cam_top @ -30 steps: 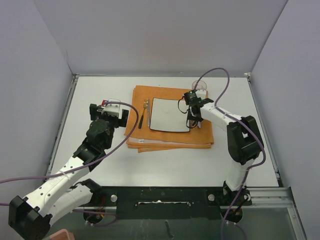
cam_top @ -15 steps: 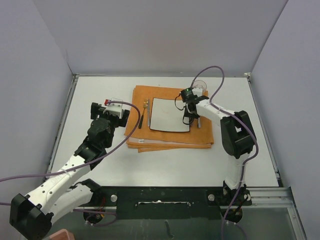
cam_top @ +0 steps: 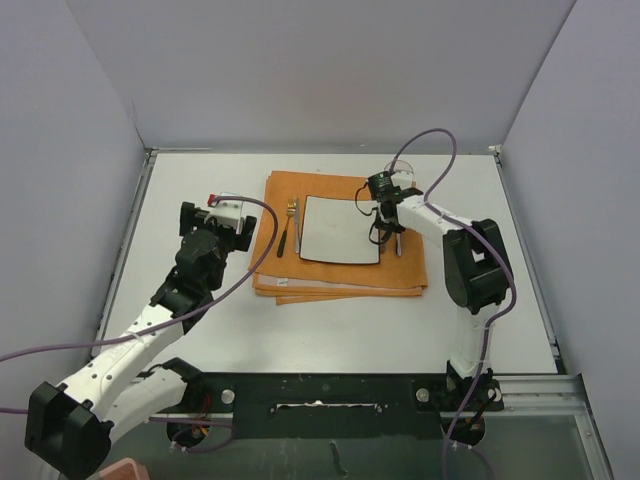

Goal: Set the dinner table for one person
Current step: Adjust the spoon with the napkin.

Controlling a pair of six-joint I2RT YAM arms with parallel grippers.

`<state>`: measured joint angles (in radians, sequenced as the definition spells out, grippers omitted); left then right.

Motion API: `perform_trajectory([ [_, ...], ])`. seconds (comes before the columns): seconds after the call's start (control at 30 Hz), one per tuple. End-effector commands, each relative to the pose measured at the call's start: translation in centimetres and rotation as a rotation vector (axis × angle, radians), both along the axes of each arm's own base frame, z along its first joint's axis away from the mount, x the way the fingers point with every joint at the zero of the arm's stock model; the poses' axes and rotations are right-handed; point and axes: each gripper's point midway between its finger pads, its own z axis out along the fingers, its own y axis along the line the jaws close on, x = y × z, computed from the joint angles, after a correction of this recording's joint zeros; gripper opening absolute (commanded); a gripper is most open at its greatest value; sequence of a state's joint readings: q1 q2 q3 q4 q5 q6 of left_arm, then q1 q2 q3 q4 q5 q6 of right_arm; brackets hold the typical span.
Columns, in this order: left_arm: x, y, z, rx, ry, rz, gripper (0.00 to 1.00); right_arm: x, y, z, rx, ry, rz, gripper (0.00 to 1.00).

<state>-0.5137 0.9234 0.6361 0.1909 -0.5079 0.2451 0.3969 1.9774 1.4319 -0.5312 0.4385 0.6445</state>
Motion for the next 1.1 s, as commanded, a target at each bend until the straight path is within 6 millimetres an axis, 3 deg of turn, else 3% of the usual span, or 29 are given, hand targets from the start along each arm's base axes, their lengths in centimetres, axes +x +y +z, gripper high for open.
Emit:
perform_trajectory([
  [0.0, 0.8, -0.5, 4.2, -0.08, -0.111, -0.01, 0.97, 1.4, -1.1, 1.9, -0.003, -0.072, -0.056, 0.2],
  [0.7, 1.2, -0.5, 4.1, -0.082, -0.107, -0.004, 0.97, 2.0, -0.4, -0.3, 0.016, -0.024, -0.024, 0.2],
  [1.07, 1.6, -0.3, 3.8, -0.081, -0.101, -0.004, 0.97, 2.8, -0.5, 1.8, 0.008, -0.059, -0.039, 0.2],
])
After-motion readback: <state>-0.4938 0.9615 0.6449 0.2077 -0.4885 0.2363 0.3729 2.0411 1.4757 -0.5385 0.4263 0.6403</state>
